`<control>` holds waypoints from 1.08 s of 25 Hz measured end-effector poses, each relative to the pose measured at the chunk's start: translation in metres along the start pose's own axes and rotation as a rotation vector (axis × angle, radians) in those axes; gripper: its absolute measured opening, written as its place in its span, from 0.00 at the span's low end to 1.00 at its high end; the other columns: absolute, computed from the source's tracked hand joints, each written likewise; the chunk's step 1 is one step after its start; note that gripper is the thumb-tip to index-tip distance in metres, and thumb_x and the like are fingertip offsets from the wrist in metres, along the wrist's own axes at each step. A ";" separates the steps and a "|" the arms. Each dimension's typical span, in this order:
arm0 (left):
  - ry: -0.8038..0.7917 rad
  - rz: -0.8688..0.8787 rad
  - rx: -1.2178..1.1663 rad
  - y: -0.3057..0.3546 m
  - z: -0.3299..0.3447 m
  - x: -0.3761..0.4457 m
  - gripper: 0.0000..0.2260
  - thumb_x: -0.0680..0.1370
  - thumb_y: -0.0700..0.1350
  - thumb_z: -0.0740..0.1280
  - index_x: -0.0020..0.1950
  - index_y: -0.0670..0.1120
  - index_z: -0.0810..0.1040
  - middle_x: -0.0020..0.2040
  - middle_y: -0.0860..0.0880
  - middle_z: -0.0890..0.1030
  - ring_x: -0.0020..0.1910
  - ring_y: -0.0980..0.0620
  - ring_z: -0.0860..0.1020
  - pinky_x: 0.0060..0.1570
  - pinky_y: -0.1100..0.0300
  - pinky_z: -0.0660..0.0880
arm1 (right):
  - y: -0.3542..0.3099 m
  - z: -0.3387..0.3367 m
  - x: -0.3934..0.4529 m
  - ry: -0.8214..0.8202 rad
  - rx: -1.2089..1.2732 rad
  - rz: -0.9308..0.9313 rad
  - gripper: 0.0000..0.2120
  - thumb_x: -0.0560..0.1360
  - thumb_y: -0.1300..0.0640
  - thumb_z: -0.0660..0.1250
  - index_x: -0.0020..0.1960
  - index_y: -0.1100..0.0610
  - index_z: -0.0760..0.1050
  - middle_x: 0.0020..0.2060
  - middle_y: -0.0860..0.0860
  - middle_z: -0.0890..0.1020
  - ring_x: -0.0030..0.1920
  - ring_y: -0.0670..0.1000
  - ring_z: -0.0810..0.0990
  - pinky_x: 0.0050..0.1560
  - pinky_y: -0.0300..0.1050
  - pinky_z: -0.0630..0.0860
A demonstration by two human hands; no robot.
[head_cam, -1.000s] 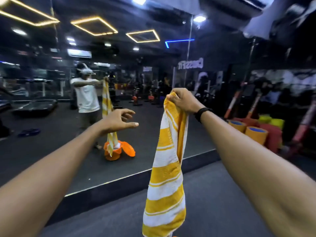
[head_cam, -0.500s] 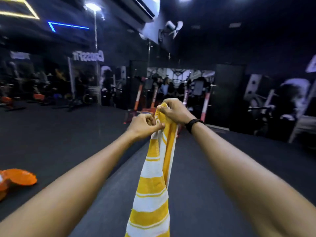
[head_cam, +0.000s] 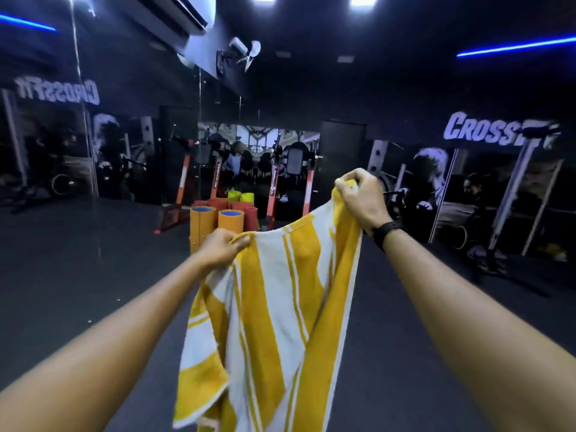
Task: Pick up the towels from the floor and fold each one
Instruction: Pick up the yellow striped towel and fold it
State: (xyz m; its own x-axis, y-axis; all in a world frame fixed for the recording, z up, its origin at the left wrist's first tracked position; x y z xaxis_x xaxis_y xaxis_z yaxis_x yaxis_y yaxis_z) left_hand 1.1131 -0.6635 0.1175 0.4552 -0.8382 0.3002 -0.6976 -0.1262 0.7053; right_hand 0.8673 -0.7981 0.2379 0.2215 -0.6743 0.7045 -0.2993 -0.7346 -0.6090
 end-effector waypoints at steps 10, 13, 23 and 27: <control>-0.143 0.371 -0.191 0.070 0.005 0.016 0.10 0.77 0.46 0.70 0.39 0.40 0.79 0.34 0.48 0.75 0.35 0.54 0.72 0.35 0.58 0.67 | -0.012 0.041 -0.024 -0.700 -0.141 -0.133 0.12 0.74 0.50 0.71 0.37 0.56 0.77 0.31 0.48 0.78 0.32 0.43 0.74 0.36 0.40 0.70; -0.257 0.202 0.058 0.013 0.007 0.015 0.14 0.78 0.47 0.67 0.37 0.39 0.74 0.32 0.50 0.70 0.32 0.56 0.68 0.35 0.57 0.64 | -0.003 0.023 -0.004 -0.415 -0.208 -0.119 0.13 0.75 0.52 0.69 0.34 0.56 0.75 0.33 0.49 0.76 0.35 0.47 0.73 0.33 0.42 0.67; -0.123 0.499 -0.067 0.104 0.022 0.008 0.07 0.80 0.44 0.63 0.44 0.52 0.78 0.41 0.53 0.79 0.42 0.57 0.77 0.44 0.60 0.73 | -0.005 0.063 -0.032 -0.846 -0.069 -0.226 0.09 0.70 0.51 0.76 0.46 0.50 0.78 0.40 0.45 0.80 0.39 0.41 0.79 0.40 0.38 0.77; -0.219 0.308 -0.131 0.061 0.018 0.004 0.06 0.72 0.53 0.73 0.39 0.52 0.79 0.39 0.51 0.79 0.40 0.55 0.78 0.39 0.56 0.74 | 0.016 0.039 -0.019 -0.580 -0.152 -0.190 0.11 0.73 0.50 0.72 0.36 0.55 0.76 0.34 0.50 0.79 0.38 0.48 0.76 0.36 0.41 0.71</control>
State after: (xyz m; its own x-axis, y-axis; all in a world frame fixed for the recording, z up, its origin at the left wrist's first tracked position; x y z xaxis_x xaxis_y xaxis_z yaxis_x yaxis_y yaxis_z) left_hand 1.0623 -0.6839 0.1501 0.0972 -0.9211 0.3770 -0.7000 0.2060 0.6838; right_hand 0.8943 -0.8000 0.2013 0.7381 -0.4961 0.4572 -0.3247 -0.8553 -0.4038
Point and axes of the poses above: each hand's wrist, its own x-axis towards the middle knuckle, its own z-axis out of the palm, y = z × x, the point moved 4 cm from there along x, towards the middle knuckle
